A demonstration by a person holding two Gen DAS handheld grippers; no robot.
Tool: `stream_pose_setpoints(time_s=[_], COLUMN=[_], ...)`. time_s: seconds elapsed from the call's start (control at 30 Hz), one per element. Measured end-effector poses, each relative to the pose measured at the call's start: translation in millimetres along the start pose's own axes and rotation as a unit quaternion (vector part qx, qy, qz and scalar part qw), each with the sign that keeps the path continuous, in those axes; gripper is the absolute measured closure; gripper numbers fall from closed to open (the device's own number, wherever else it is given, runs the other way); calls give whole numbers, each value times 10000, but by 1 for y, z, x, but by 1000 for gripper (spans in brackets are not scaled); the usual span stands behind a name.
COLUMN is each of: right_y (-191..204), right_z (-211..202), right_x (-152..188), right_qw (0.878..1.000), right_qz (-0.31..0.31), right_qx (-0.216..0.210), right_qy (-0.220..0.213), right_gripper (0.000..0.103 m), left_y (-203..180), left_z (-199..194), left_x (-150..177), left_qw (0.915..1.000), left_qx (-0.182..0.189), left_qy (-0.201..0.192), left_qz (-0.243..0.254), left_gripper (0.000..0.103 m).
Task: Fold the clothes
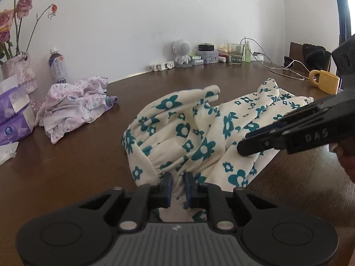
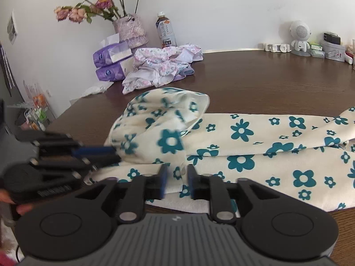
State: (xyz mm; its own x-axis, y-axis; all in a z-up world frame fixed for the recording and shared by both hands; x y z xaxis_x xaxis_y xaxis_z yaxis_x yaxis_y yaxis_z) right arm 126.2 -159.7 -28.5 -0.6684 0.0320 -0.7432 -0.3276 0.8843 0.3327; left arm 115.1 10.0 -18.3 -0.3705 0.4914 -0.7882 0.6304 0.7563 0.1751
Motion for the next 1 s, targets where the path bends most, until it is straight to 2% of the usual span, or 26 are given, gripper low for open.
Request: stream_pose_setpoints(time_s=[0.03,0.13,0.27,0.3,0.33,0.37,0.5,0.63,0.67,0.8,0.9,0.97,1.0], right_y=[-1,0,9,10,11,9,0,0,1,-3,-6,-6,-7], right_z=[-4,-11,10,17,24,29,41,42,42,36,31,23,18], right_x=[-3,-17,-34,-35,-35,-33,-20,-13,-13,-11,-11,-16,-20], right_qw=[9999,9991,9988,9989,9992,9995,9994,9996,9997,9998,9996,9994,9992], right_qz=[56,116,115,142,164,188,331,246,196,196,206,204,202], right_qx=[-39,-218,-273,-276,-254,-191,-118,-112,-112,-96,-199,-272,-305], right_qy=[-94,-357,-392,-341,-257,-177,1,-25,-34,1,29,-60,-143], right_gripper=[59,57,54,61,85,99,99,99,99,99,92,76,61], left_y=[0,1,-2,-2,-2,-2,10,18,18,18,22,25,27], left_z=[0,0,-1,-4,-7,-10,-20,1,9,19,15,12,10], left_x=[0,2,1,-1,-2,-5,-23,-34,-33,-23,-25,-29,-30], left_qw=[10000,10000,10000,9999,9999,9998,9988,9993,9996,9995,9997,9997,9997], left_qx=[-5,8,-94,-115,-137,-142,-176,-164,-229,-299,-232,-175,-147], left_qy=[4,7,5,-30,-65,-136,-435,-283,-140,10,-48,-95,-118], left_qz=[7,-71,18,20,23,7,-145,-176,-131,45,-53,-133,-172], left_gripper=[90,90,91,90,89,89,89,89,89,90,89,89,89])
Point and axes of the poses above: each gripper's, at about its wrist camera, not at the fingertips, and z roughly the way its jaws point, y to its left, x to its underside, the point moved 5 cm from there along z, roughly the way its jaws point, and after that the axes turned 5 degrees about z, right-handed, at the moved point
